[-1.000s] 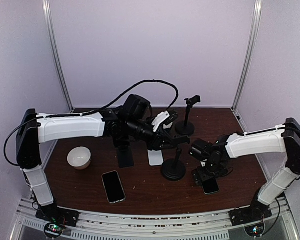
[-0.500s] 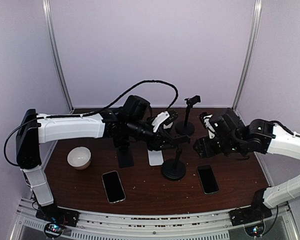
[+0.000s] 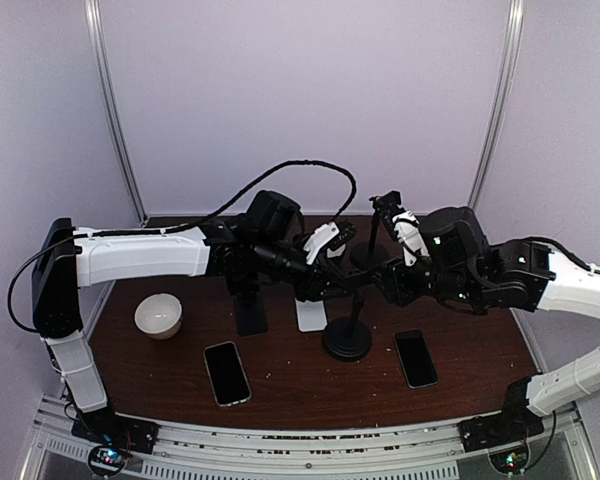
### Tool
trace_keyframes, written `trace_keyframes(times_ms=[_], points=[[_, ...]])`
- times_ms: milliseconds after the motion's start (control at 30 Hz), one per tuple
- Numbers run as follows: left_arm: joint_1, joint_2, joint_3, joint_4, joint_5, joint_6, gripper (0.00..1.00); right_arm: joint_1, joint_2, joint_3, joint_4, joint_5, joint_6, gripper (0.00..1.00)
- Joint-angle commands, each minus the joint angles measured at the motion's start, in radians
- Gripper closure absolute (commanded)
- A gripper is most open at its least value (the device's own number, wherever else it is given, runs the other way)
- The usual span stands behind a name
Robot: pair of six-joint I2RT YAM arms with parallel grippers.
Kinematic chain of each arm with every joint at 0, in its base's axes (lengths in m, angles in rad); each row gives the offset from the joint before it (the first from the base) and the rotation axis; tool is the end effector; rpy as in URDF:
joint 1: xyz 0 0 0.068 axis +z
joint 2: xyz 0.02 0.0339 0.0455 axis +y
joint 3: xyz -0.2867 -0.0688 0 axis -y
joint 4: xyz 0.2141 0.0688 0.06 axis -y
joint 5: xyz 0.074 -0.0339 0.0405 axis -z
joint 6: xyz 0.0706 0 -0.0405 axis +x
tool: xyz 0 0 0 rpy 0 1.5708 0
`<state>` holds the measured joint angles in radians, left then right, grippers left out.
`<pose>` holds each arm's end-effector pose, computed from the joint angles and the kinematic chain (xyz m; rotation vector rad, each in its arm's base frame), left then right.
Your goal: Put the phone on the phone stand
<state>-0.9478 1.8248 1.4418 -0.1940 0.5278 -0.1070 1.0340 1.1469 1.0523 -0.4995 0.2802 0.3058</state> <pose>0.2198 -0.3669 0.2930 1.2316 1.9390 -1.1510 0.1387 0.1949 0.3349 -0.6212 2.0868 0.4762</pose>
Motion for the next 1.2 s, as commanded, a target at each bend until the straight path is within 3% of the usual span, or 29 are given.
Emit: trace_keyframes(times_ms=[0, 167, 333, 567, 700, 900, 1167], points=[[0.007, -0.025, 0.001, 0.032, -0.018, 0.01, 1.0, 0.002, 0.062, 0.011, -0.013, 0.048, 0.0, 0.51], [0.007, -0.024, -0.005, 0.03, -0.022, 0.01, 1.0, 0.003, 0.074, -0.011, -0.02, 0.073, 0.018, 0.57], [0.007, -0.022, -0.003, 0.03, -0.02, 0.013, 1.0, -0.002, 0.085, -0.019, -0.015, 0.088, 0.029, 0.73], [0.007, -0.023, 0.002, 0.02, -0.02, 0.021, 1.0, -0.024, 0.111, -0.017, -0.033, 0.099, 0.038, 0.73], [0.007, -0.021, -0.001, 0.021, -0.016, 0.023, 1.0, -0.03, 0.109, -0.013, -0.025, 0.094, 0.036, 0.79], [0.007, -0.021, 0.0, 0.006, 0.0, 0.034, 1.0, -0.059, 0.103, -0.019, -0.043, 0.108, 0.062, 1.0], [0.009, -0.038, 0.005, -0.039, -0.008, 0.062, 1.0, -0.169, 0.06, -0.068, -0.137, 0.176, 0.136, 1.0]])
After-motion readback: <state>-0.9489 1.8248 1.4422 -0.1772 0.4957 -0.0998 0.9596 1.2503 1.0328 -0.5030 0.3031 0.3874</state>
